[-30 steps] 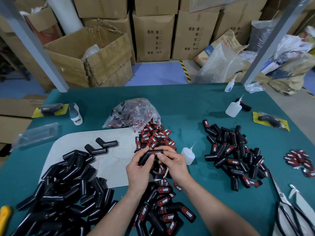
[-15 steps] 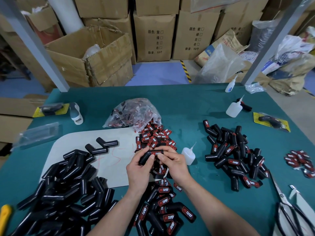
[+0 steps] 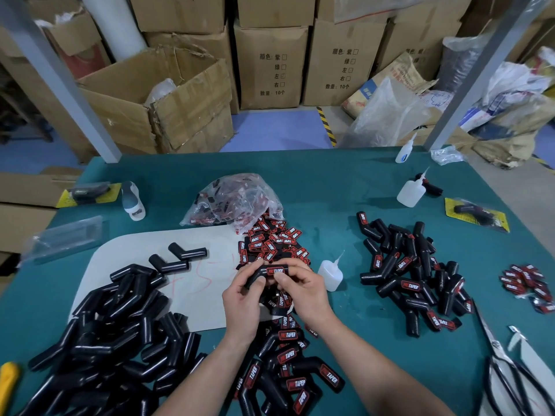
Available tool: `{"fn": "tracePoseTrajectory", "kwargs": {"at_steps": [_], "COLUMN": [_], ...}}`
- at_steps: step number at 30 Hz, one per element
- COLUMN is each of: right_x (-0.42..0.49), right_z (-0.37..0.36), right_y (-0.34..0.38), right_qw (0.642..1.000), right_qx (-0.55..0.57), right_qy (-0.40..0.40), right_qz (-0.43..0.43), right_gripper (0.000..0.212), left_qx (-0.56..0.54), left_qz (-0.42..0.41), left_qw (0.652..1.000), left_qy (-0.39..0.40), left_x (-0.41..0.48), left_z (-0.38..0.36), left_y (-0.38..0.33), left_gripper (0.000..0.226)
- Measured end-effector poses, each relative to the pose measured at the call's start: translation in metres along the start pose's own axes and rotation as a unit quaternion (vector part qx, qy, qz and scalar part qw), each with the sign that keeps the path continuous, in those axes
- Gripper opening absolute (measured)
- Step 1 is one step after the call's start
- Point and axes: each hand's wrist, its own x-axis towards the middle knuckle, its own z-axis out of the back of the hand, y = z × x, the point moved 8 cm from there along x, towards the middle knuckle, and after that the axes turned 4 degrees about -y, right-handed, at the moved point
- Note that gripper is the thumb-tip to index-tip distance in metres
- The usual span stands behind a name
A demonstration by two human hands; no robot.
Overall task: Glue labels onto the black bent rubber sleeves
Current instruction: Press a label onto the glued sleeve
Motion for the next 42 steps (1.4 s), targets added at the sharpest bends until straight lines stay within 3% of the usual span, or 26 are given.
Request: {"fn": "tracePoseTrajectory", "kwargs": {"at_steps": [6,18,22,24,42], "right_x": [0.003,0.0,0.0,0.0,-0.003], "right_z": [0.005,0.001,0.002,0.0,0.0], "right_y": [-0.002,0.0,-0.001,0.002,0.003], "right_qw": [1.0,0.999,0.996,0.994,1.0], "right_qx": [-0.019,-0.037,-0.078,-0.087,-0.007], "right_qy": [-0.014,0.002,-0.001,0.008,0.006], "right_qz": [-0.006,0.029,0.049,0.065,0.029], "right_gripper": [0.008,0.006,0.021,0.011,0.01], "left_qx": [0.006,-0.009,-0.01,-0.014,0.032], "left_qz": [-0.064,-0.064,-0.078,-0.082,-0.135], "left_qw": [0.997,0.996,0.995,0.995,0.987], "left_qy": [0.05,0.055,0.057,0.055,0.083], "left_x": [-0.006,-0.003,-0.003,-0.003,-0.011], "left_z": [-0.008,-0.009,-0.008,-0.008,-0.013], "left_y": [-0.015,-0.012,-0.015,-0.018,-0.023], "left_gripper": [0.042,0.021,0.014,0.013,0.026]}}
